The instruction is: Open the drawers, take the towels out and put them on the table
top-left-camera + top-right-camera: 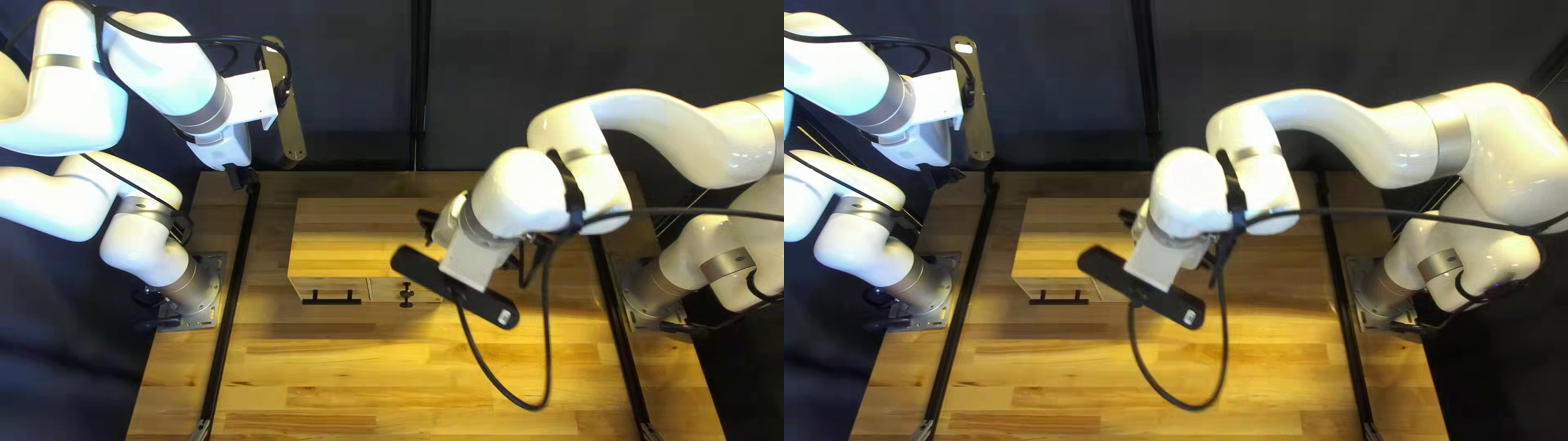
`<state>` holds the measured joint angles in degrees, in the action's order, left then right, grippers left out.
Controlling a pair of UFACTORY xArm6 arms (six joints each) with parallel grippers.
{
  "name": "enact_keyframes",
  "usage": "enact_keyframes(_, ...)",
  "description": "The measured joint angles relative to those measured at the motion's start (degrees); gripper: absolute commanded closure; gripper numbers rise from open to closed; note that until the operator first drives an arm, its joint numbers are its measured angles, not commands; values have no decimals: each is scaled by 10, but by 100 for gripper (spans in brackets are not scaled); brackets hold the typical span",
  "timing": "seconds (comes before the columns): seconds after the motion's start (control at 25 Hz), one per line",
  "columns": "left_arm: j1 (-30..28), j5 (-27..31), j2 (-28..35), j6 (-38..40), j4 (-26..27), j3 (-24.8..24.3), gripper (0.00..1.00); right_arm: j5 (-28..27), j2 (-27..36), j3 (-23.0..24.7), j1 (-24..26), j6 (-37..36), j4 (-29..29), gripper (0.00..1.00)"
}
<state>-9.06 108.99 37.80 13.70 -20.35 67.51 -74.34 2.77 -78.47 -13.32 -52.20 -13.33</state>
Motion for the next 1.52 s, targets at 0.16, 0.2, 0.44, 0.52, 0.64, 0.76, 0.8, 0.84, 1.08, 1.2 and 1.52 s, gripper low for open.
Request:
enact_keyframes(0.16,0,0,0,0,0,0,0,40,-9,21,-9,-29,0,0)
enact_keyframes(0.2,0,0,0,0,0,0,0,46,-16,20,-10,-37,2,0)
enact_keyframes(0.44,0,0,0,0,0,0,0,68,-64,1,-16,-92,16,0)
enact_keyframes(0.52,0,0,0,0,0,0,0,71,-81,-6,-16,-111,22,0)
enact_keyframes(0.64,0,0,0,0,0,0,0,78,-106,-15,-17,-136,29,0)
enact_keyframes(0.76,0,0,0,0,0,0,0,81,-136,-31,-17,-157,35,0)
enact_keyframes(0.8,0,0,0,0,0,0,0,81,-150,-41,-17,-166,38,0)
enact_keyframes(0.84,0,0,0,0,0,0,0,79,-162,-50,-17,-173,40,0)
enact_keyframes(1.08,0,0,0,0,0,0,0,70,-223,-94,-15,-210,47,0)
enact_keyframes(1.2,0,0,0,0,0,0,0,68,-246,-108,-15,-220,49,0)
enact_keyframes(1.52,0,0,0,0,0,0,0,51,-305,-145,-20,-228,33,0)
